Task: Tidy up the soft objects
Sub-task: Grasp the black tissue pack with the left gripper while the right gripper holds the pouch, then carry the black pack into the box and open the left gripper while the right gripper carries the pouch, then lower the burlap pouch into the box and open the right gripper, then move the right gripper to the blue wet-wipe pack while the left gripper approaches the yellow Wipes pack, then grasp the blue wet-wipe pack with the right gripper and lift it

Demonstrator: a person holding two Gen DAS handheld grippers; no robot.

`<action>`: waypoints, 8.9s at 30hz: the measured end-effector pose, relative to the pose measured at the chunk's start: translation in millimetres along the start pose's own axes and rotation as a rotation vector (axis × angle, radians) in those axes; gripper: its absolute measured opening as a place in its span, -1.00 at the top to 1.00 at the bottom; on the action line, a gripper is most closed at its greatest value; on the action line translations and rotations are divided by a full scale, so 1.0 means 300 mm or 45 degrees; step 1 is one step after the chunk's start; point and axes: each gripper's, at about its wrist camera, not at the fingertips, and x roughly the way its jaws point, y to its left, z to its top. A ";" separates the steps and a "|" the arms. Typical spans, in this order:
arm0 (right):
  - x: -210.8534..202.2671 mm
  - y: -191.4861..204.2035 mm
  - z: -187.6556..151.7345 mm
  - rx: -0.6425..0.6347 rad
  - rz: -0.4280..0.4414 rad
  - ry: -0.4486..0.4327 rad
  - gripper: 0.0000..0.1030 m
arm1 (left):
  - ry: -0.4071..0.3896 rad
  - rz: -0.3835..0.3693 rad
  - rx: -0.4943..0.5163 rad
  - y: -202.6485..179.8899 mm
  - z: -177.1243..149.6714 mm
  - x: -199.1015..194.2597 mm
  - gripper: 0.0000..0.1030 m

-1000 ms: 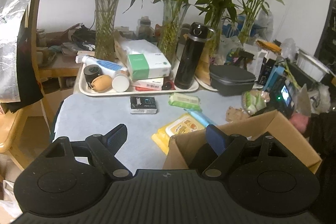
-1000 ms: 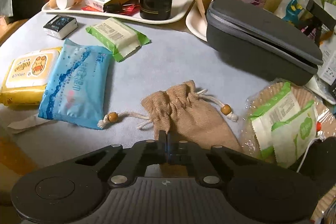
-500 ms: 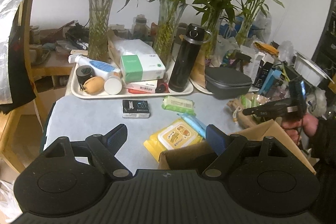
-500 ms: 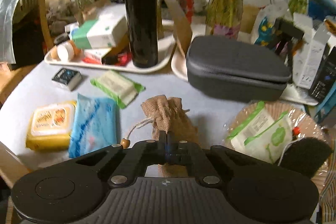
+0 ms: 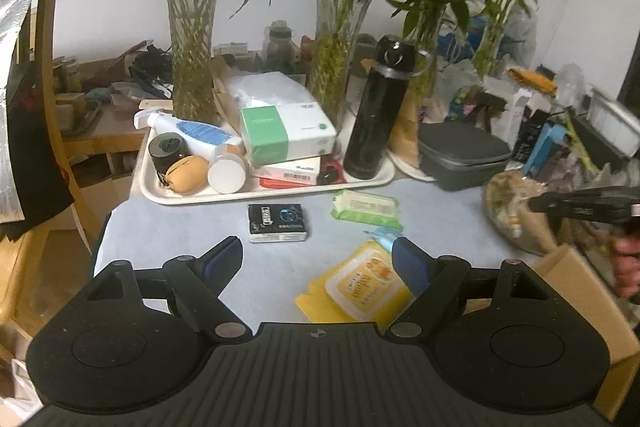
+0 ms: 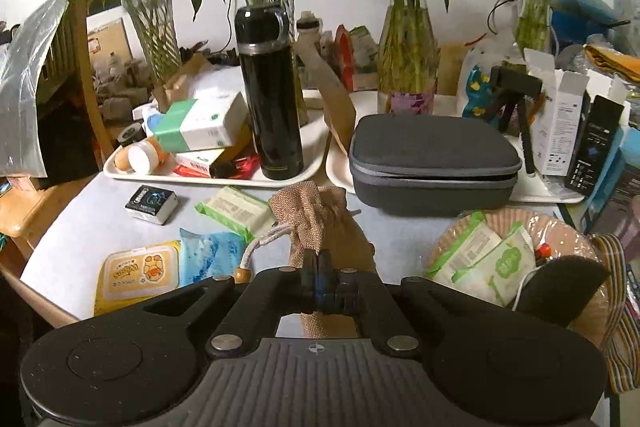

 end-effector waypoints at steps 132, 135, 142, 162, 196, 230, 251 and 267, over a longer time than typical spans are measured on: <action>-0.459 0.645 -0.155 -0.280 0.432 0.038 -0.59 | 0.014 -0.125 0.156 -0.153 -0.254 -0.487 -0.43; -0.468 0.628 -0.161 -0.297 0.401 0.042 -0.80 | 0.026 -0.117 0.144 -0.148 -0.260 -0.488 -0.43; -0.489 0.550 -0.176 -0.301 0.308 0.057 -1.00 | 0.047 -0.133 0.099 -0.144 -0.264 -0.472 -0.43; -0.503 0.298 -0.176 -0.081 0.047 0.081 -1.00 | 0.093 -0.103 0.084 -0.196 -0.239 -0.385 -0.43; -0.320 0.220 0.001 -0.044 0.041 0.082 -1.00 | 0.048 -0.193 -0.022 -0.148 -0.158 -0.225 -0.43; 0.181 0.048 0.010 -0.039 0.329 0.232 -0.87 | 0.062 -0.321 0.038 0.021 -0.003 -0.050 -0.43; 0.504 0.056 0.015 -0.033 0.614 0.436 -0.87 | 0.162 -0.336 0.041 0.122 0.012 0.219 -0.43; 0.603 0.141 0.012 -0.115 0.638 0.504 -0.38 | 0.268 -0.359 0.111 0.109 0.004 0.308 -0.43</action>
